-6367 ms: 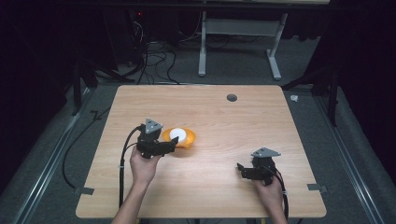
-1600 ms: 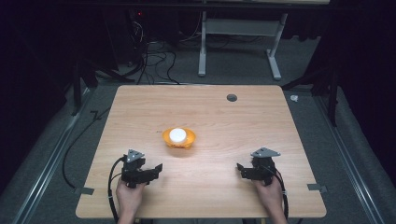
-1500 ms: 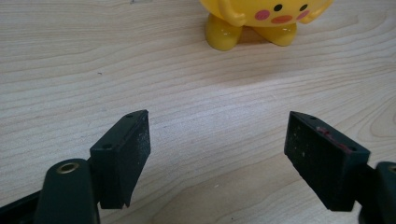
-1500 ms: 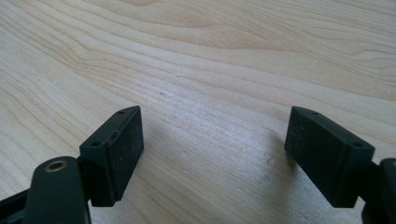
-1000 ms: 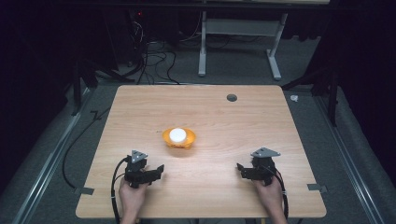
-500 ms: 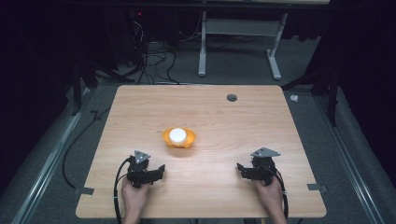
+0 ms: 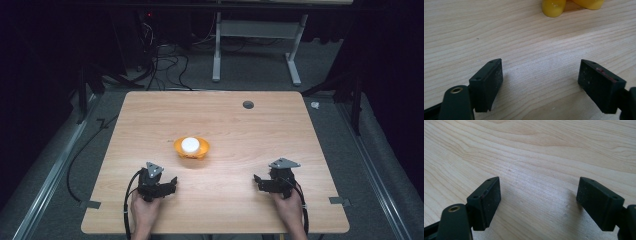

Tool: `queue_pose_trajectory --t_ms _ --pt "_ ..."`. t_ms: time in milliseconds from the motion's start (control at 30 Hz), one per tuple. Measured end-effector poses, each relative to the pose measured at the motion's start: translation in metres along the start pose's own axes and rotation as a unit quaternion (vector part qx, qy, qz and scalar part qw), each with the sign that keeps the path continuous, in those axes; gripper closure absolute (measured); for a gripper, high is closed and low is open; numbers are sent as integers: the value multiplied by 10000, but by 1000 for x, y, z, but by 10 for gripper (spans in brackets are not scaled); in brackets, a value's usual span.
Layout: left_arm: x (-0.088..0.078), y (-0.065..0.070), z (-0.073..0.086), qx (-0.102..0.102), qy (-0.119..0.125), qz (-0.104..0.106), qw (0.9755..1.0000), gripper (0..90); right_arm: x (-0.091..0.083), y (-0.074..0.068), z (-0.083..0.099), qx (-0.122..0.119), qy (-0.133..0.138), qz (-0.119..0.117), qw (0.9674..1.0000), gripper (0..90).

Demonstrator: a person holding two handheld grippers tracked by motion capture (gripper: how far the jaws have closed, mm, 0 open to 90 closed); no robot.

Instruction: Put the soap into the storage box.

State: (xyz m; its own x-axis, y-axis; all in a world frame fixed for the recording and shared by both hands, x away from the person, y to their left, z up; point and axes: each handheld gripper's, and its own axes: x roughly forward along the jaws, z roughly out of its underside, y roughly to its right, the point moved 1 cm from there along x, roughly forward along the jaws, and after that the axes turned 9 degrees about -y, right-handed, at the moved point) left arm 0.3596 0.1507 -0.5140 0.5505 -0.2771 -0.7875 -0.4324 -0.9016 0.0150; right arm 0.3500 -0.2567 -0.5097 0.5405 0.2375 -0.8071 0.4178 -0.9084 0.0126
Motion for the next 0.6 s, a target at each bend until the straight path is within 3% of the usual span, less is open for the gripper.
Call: queue_pose_trajectory --t_ms 600 --pt "1 1 -1 13 2 29 10000 183 0 0 0 11 3 -2 10000 205"
